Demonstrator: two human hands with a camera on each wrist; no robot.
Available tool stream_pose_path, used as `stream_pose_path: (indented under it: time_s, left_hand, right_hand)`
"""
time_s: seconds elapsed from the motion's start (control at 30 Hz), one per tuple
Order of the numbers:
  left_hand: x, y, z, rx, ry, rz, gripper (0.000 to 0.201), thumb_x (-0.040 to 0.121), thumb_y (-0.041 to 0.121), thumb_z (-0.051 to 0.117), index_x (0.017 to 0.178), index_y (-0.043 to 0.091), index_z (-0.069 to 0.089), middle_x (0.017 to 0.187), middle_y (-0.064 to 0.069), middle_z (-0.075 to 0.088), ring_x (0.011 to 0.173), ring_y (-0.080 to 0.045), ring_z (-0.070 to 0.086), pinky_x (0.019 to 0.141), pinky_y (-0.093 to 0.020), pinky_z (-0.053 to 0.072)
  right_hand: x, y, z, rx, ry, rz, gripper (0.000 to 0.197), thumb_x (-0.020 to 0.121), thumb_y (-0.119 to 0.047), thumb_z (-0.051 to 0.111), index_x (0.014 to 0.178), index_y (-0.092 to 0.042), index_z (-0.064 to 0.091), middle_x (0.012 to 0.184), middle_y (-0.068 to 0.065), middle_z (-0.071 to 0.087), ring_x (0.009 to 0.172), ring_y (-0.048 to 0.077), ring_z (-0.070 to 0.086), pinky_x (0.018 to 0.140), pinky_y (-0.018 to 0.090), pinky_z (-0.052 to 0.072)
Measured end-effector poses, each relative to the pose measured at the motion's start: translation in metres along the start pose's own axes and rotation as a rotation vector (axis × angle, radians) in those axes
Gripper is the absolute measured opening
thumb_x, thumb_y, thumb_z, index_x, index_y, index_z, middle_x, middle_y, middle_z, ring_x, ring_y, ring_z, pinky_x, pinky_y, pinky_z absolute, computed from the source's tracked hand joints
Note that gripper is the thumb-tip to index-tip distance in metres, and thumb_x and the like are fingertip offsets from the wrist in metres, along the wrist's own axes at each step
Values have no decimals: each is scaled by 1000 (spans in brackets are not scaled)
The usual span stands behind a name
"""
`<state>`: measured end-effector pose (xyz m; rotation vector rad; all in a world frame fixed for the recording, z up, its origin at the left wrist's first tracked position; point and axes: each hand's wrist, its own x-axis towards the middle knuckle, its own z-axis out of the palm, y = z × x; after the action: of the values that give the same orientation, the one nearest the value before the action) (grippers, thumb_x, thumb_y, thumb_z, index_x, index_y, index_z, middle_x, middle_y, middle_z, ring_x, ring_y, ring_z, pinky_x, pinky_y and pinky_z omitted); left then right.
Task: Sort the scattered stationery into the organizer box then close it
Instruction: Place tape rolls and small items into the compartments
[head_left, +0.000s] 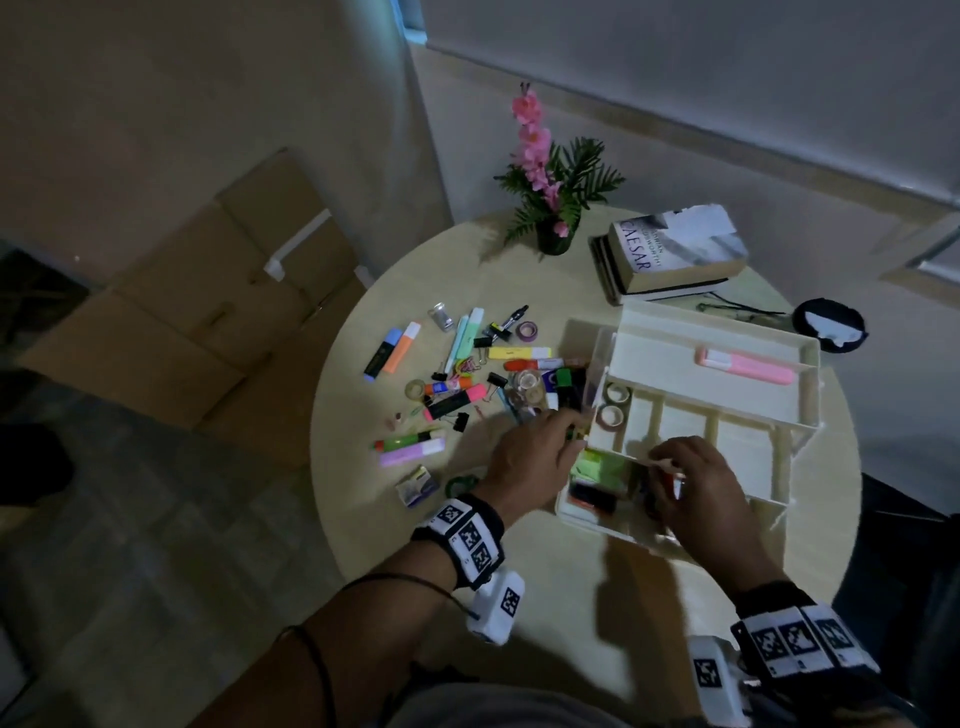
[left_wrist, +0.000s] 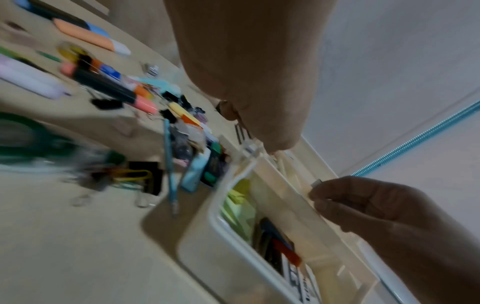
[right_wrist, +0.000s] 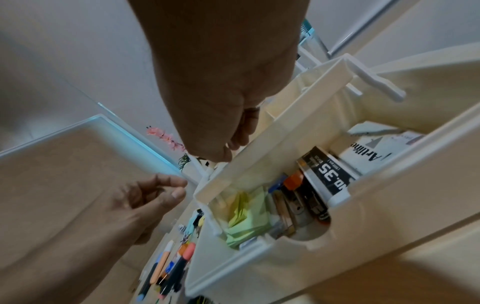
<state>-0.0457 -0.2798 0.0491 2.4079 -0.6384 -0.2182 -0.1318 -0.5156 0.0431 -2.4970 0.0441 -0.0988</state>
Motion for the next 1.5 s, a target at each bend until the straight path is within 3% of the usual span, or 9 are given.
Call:
stream_pose_path:
  time_s: [0.13, 0.33, 0.47, 0.63, 0.8, 1.03, 1.2, 1.27, 1.5]
  left_hand:
    - [-52, -74, -24, 52, 20, -116, 16, 98, 23, 63, 114, 23, 64, 103, 0, 67, 88, -24, 66, 67, -36, 51]
    - [-130, -166, -59, 178, 8, -272, 24, 79, 22, 79, 101, 20, 69, 106, -4, 63, 106, -30, 60, 88, -40, 55]
    - [-153, -192, -67, 202, -88, -235, 24, 75, 31, 77, 95, 24, 67, 105, 1, 61, 103, -27, 61, 90, -41, 54]
    - [-148, -195, -65, 196, -155, -263, 24, 82, 33, 78, 99, 22, 66, 110, 0, 62, 107, -24, 59, 83, -39, 53]
    - [-134, -196, -64, 213, -197, -270, 33, 85, 43, 77, 106, 20, 65, 114, -3, 65, 112, -26, 59, 86, -41, 51]
    - [-124, -206, -78, 68, -208, -248, 23, 84, 27, 76, 100, 18, 62, 106, -6, 68, 102, -29, 63, 76, -37, 49]
    - [-127, -216, -90, -33, -157, -226, 28, 86, 33, 79, 92, 31, 52, 96, 8, 67, 80, -9, 63, 64, -19, 42]
    - [-126, -216, -94, -81, -134, -197, 25, 88, 34, 77, 93, 32, 52, 94, 13, 63, 77, -3, 60, 62, -16, 44]
    - [-110, -200, -96, -246, -37, -131, 18, 89, 34, 74, 101, 33, 60, 95, 17, 65, 88, -4, 62, 76, -33, 57]
  right_hand:
    - [-3, -36, 9, 16, 7, -83, 18, 88, -1, 74, 100, -12, 68, 100, 2, 62, 83, 22, 60, 70, 38, 53]
    - [-4, -97, 58, 19, -292, -255, 16, 93, -10, 68, 105, -20, 66, 96, -11, 55, 77, 12, 59, 65, 31, 52]
    - [5, -126, 106, -67, -472, -237, 27, 93, -15, 64, 119, -20, 65, 118, -1, 61, 93, 23, 67, 76, 35, 56]
    - [25, -150, 157, -322, -576, -169, 58, 86, -16, 63, 143, -19, 52, 145, 4, 50, 126, 30, 54, 93, 45, 56]
    - [37, -163, 188, -422, -613, -114, 78, 86, -20, 68, 157, -16, 37, 161, 7, 38, 133, 33, 46, 106, 44, 45]
    - [36, -169, 206, -456, -576, -75, 64, 92, -21, 70, 151, -15, 48, 157, 8, 42, 130, 33, 45, 105, 44, 50]
    - [36, -174, 203, -480, -546, -104, 58, 92, -31, 70, 144, -13, 53, 145, 10, 51, 130, 33, 48, 107, 50, 46]
    - [35, -177, 199, -416, -478, -110, 55, 86, -36, 75, 133, -15, 59, 129, 9, 58, 118, 33, 56, 96, 49, 50]
    - [14, -187, 153, -6, -260, -101, 40, 89, -46, 72, 113, -18, 57, 101, -5, 51, 85, 16, 52, 73, 32, 49]
